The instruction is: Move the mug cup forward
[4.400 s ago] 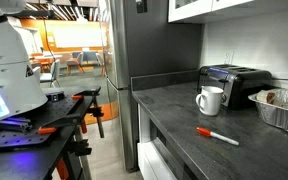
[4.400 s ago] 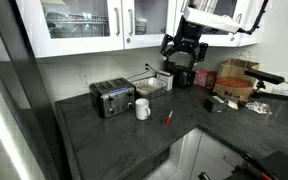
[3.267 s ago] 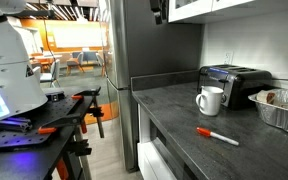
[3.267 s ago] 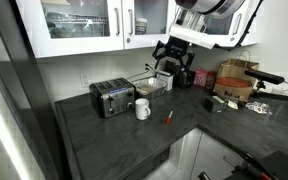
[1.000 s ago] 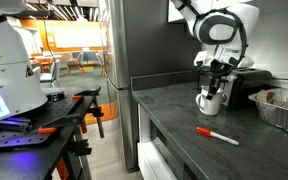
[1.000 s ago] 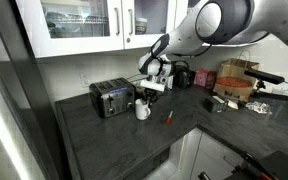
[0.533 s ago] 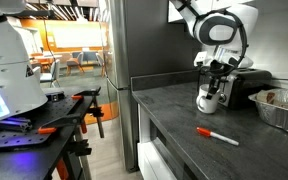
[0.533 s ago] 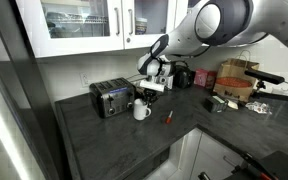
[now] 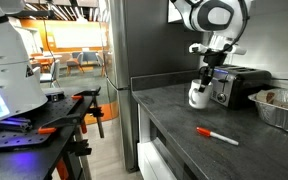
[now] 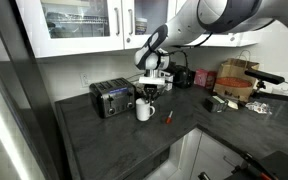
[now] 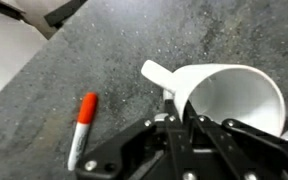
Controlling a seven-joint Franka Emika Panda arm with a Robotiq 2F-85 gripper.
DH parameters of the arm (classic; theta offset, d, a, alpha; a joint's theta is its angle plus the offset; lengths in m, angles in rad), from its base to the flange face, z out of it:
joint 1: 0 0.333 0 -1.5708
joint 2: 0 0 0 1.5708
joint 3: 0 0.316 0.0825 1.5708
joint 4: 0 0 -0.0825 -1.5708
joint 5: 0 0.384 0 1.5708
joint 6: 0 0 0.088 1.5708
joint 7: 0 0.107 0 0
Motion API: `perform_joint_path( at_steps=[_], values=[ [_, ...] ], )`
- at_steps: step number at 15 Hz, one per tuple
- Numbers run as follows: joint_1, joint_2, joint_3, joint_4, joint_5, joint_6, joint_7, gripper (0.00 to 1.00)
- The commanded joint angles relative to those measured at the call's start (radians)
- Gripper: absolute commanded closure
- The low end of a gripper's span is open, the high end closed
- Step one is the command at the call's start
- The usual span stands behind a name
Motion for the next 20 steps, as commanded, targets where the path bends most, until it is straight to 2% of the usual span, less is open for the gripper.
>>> perform_joint_path(
  at_steps=[1, 5, 8, 13, 20],
  values=[
    [0.066, -0.108, -0.037, -0.154, -0.053, 0.057, 0.068, 0.97],
    [0.107, -0.174, -0.043, -0.329, -0.059, 0.271, 0.085, 0.97],
    [0.110, -0.234, -0.037, -0.480, -0.032, 0.403, 0.091, 0.97],
    [0.097, -0.340, -0.011, -0.673, 0.002, 0.464, 0.077, 0.97],
    [0.064, -0.383, 0.029, -0.760, 0.103, 0.482, 0.063, 0.97]
  ],
)
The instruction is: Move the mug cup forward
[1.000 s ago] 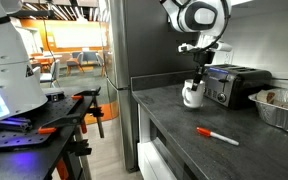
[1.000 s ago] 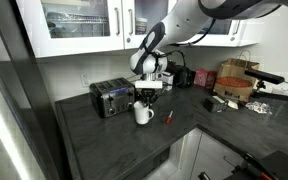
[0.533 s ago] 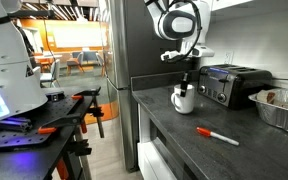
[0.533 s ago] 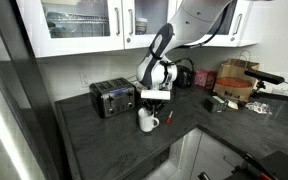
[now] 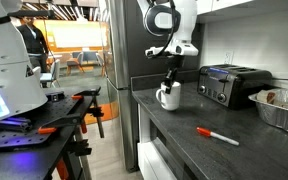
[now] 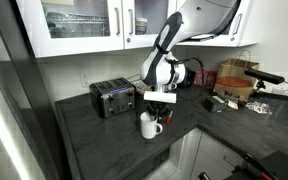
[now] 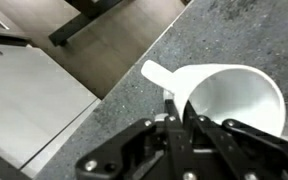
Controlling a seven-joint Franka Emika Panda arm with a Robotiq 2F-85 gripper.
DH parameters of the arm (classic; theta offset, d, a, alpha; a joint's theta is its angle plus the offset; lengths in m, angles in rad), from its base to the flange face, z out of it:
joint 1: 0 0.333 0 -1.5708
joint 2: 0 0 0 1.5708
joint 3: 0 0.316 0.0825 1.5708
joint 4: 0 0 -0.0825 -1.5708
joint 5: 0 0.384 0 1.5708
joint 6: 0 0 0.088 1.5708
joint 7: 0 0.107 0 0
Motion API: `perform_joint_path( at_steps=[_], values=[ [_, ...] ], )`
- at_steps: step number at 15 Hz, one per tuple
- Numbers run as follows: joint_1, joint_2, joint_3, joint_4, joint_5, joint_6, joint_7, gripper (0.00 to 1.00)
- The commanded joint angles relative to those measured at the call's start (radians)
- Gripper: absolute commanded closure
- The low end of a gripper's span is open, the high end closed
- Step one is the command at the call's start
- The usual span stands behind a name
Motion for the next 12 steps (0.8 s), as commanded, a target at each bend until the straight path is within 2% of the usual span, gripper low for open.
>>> perform_joint_path(
  at_steps=[1, 11, 12],
  values=[
    [-0.025, -0.020, 0.019, -0.044, 0.052, 0.055, 0.002, 0.97],
    [-0.041, 0.040, 0.015, -0.026, 0.051, 0.121, -0.009, 0.97],
    [-0.041, 0.040, 0.016, -0.025, 0.053, 0.119, -0.007, 0.64]
  ],
)
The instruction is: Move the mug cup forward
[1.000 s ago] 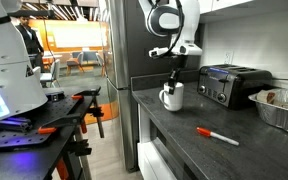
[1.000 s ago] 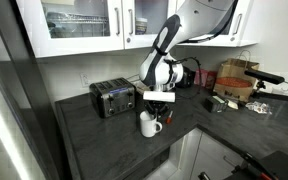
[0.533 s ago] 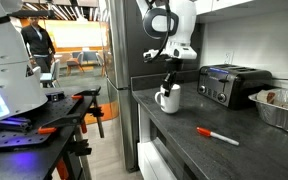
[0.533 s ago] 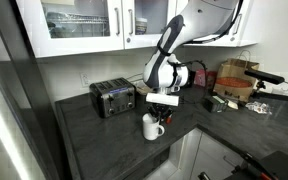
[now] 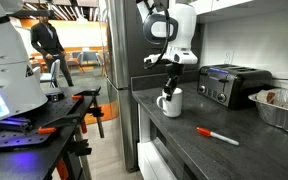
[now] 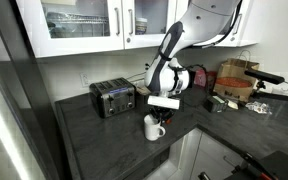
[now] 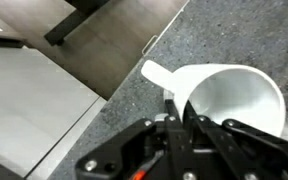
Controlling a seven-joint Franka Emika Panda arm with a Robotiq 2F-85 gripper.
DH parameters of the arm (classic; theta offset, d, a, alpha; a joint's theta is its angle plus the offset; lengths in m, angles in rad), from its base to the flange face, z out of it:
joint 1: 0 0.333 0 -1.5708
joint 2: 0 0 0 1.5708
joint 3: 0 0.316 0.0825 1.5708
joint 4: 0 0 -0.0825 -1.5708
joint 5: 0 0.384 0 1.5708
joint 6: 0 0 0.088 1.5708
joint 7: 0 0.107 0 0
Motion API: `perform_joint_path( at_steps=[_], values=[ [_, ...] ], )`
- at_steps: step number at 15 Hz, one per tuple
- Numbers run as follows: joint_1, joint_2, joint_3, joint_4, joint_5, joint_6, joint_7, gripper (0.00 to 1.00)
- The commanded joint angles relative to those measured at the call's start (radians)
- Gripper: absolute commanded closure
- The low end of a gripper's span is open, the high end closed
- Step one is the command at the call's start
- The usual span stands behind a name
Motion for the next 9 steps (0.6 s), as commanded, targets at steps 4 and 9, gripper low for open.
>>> perform_joint_path(
  at_steps=[4, 9],
  values=[
    [-0.018, -0.027, 0.020, 0.003, 0.027, -0.003, -0.019, 0.43],
    [-0.028, -0.113, 0.018, -0.015, 0.017, -0.021, -0.039, 0.06]
  ],
)
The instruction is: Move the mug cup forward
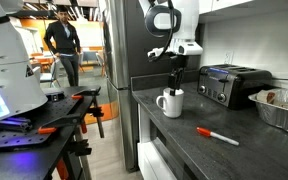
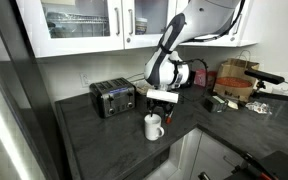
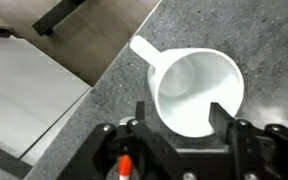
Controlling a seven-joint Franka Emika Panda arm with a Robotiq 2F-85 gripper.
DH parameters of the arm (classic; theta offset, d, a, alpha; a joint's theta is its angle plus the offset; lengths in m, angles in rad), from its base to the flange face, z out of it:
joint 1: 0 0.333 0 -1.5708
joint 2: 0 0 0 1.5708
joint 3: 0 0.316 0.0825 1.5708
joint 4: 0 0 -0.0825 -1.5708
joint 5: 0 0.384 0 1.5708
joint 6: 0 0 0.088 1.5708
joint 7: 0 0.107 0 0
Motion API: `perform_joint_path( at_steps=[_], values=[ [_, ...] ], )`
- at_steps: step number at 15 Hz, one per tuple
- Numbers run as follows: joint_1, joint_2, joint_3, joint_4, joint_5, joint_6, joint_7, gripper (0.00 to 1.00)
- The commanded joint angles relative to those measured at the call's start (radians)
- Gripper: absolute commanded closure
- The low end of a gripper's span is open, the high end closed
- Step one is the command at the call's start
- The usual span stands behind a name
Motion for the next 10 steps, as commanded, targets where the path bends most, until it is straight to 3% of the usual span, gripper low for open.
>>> perform_joint_path(
  at_steps=[1, 7, 10],
  values=[
    [-0.028, -0.083, 0.023, -0.028, 0.019, -0.027, -0.049, 0.00],
    [-0.021, -0.164, 0.016, -0.016, -0.008, -0.150, -0.044, 0.00],
    [0.014, -0.172, -0.020, -0.010, -0.105, -0.173, 0.016, 0.00]
  ],
)
